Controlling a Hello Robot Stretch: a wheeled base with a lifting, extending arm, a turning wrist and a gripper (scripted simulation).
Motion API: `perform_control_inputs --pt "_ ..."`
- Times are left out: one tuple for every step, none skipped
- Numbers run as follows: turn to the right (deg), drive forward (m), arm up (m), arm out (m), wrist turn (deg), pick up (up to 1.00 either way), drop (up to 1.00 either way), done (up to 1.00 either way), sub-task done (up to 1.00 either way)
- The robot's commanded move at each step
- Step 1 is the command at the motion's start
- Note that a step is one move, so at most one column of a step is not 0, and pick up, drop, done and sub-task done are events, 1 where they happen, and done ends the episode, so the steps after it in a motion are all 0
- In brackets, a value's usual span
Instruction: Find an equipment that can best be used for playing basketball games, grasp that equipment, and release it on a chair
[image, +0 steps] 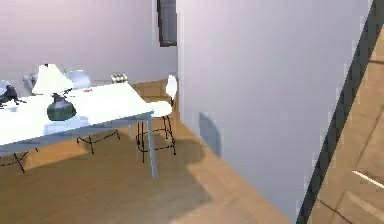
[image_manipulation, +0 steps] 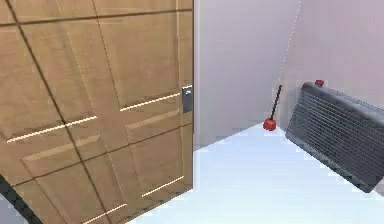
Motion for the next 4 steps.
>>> perform_control_inputs --pt "-45.0 0.00 0.00 0.00 0.0 0.00 0.00 0.00 0.00" --pt "-30.0 0.00 0.00 0.00 0.0 0.00 0.00 0.00 0.00" --pt "0.0 1.00 0.00 0.00 0.0 0.00 0.00 0.00 0.00" --pt "-3.0 0.00 0.00 0.00 0.0 0.00 0.00 0.00 0.00"
